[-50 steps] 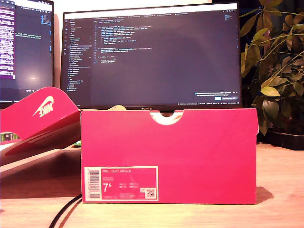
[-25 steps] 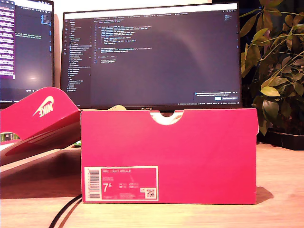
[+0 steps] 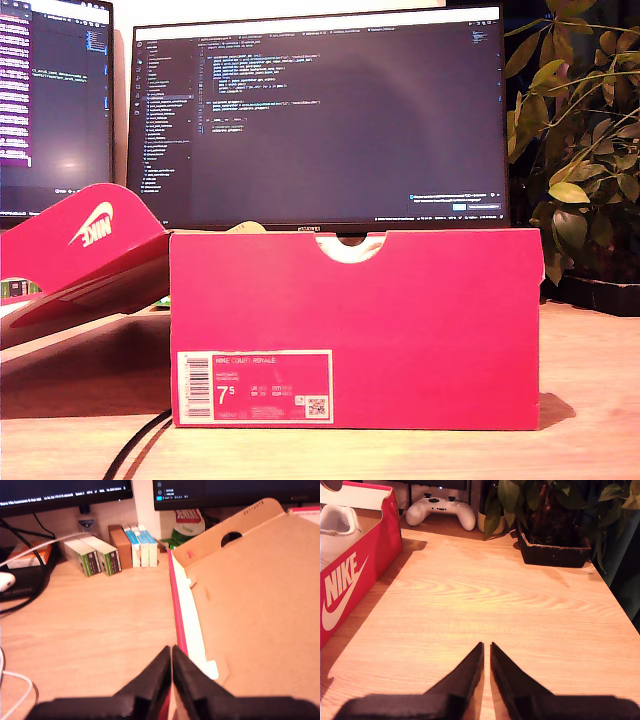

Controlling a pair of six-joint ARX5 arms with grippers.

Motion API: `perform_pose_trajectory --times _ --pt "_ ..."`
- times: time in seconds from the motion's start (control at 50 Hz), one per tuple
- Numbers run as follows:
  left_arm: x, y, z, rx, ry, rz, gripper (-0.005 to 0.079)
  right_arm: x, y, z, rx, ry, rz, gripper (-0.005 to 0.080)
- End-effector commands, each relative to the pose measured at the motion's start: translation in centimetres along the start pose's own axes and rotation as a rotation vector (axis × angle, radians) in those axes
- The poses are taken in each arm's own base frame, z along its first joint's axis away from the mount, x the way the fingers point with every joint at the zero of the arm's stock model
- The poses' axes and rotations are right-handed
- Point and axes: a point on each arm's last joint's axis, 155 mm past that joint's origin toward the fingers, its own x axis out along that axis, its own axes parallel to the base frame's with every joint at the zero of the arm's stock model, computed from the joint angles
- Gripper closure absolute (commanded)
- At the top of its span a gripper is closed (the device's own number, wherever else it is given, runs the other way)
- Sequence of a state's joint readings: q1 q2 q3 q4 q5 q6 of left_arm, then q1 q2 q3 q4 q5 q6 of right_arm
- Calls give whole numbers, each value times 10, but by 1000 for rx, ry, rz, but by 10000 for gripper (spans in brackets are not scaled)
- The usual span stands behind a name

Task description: Pack the white shoes by picking the first shoe and placing it inside the red shoebox, left side, then picking and rotating the second shoe and placing it in the shoebox

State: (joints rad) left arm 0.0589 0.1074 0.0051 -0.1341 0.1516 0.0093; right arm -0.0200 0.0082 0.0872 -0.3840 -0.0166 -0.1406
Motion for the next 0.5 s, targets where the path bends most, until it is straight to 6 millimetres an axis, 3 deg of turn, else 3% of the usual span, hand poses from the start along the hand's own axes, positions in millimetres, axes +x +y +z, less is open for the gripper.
perform_pose_trajectory --times 0.0,0.48 --pt "1 1 -19 -10 42 5 761 3 -1 -7 -3 10 -7 764" --pt "0 5 -21 -114 45 30 761 3 -1 -7 -2 11 -7 765"
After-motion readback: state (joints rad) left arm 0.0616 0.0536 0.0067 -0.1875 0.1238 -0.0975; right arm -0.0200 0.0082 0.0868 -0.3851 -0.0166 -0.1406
